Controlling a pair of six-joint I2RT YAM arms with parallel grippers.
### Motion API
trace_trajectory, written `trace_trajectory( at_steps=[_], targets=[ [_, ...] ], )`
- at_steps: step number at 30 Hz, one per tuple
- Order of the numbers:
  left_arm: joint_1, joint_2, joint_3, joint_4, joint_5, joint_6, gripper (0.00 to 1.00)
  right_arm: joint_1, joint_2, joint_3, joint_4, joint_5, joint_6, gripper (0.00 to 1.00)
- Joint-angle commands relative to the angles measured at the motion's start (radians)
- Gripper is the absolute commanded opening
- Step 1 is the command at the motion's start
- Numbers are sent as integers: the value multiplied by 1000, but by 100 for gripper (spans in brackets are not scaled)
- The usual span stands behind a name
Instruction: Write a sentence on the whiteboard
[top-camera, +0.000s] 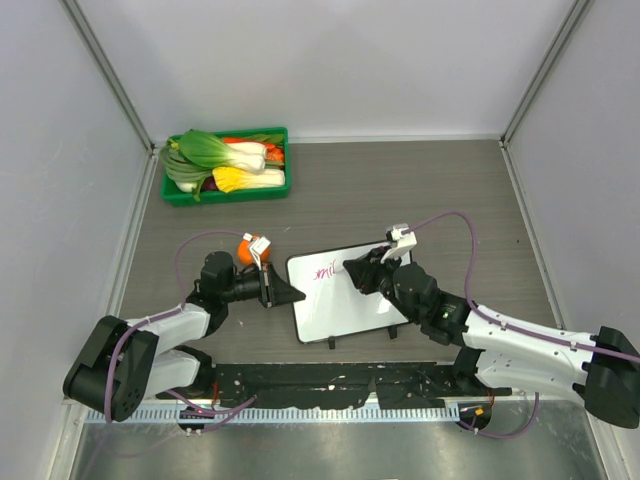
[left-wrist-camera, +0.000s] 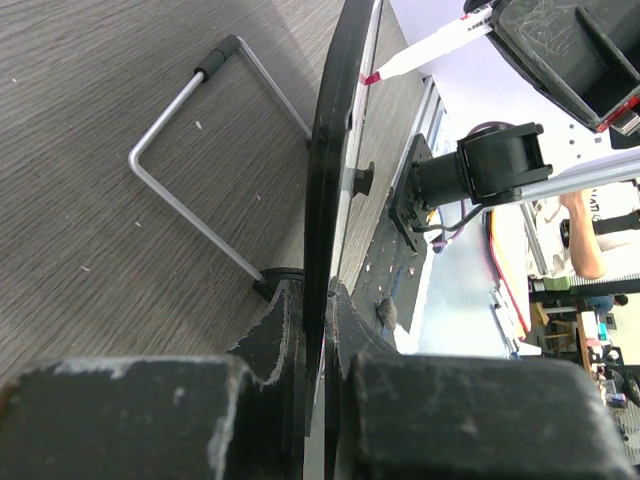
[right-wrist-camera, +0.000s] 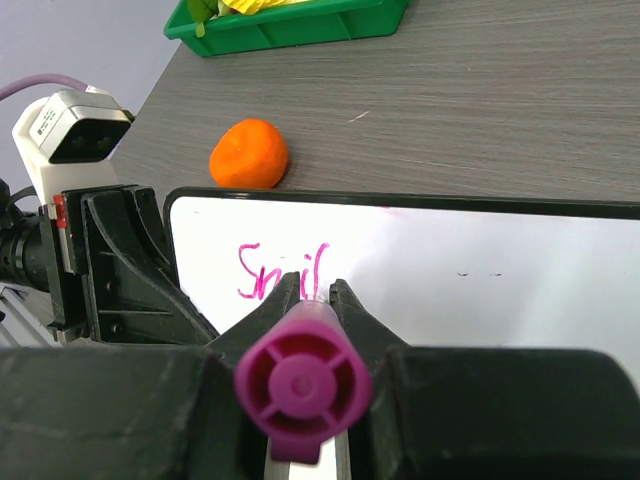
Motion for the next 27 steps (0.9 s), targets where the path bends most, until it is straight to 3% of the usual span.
trace_trajectory(
  at_steps=[1,27],
  targets=[
    [6,7,-3,-50,-114,83,0,-3,-11,-11,-40,3,11,1],
    [5,10,-1,-43,-108,85,0,-5,-73,86,-45,49,-62,1]
  ],
)
